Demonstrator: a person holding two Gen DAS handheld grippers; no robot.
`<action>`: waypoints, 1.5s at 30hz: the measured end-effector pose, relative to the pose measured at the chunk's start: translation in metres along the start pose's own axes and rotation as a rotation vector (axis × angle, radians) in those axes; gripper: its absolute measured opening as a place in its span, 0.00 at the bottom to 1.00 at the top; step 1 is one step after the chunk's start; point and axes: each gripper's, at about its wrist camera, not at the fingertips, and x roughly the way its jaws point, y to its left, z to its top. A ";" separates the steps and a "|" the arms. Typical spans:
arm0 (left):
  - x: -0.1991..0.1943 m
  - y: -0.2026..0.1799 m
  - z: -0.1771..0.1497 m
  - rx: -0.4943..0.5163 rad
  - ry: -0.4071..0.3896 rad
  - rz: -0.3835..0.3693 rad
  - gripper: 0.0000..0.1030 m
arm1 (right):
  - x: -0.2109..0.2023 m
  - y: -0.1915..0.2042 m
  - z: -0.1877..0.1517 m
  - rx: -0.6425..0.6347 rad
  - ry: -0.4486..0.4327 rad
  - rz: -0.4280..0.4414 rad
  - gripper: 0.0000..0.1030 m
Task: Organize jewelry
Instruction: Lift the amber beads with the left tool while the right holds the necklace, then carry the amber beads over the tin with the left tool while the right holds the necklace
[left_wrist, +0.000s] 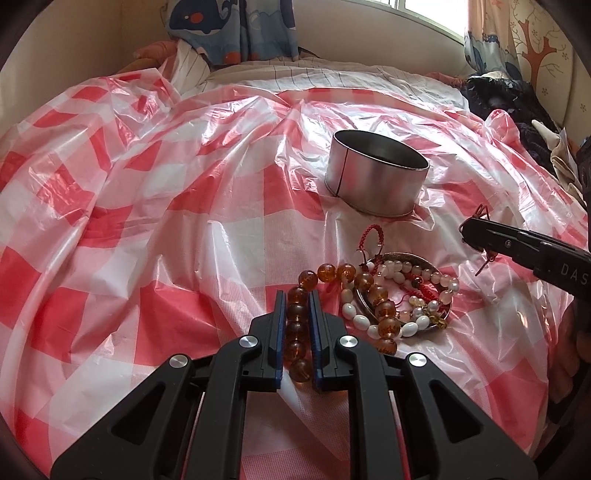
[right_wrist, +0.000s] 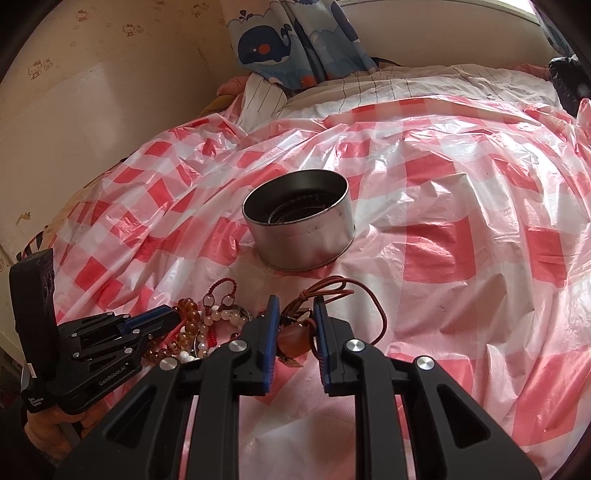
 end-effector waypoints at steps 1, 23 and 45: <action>-0.001 -0.001 0.000 0.003 -0.002 0.003 0.11 | 0.000 0.000 0.000 -0.002 0.000 0.000 0.19; -0.034 -0.005 0.039 -0.039 -0.099 -0.197 0.01 | -0.007 -0.002 0.008 0.017 -0.053 0.048 0.19; 0.001 0.002 0.006 0.029 0.072 -0.059 0.33 | -0.017 -0.005 0.017 0.079 -0.058 0.153 0.20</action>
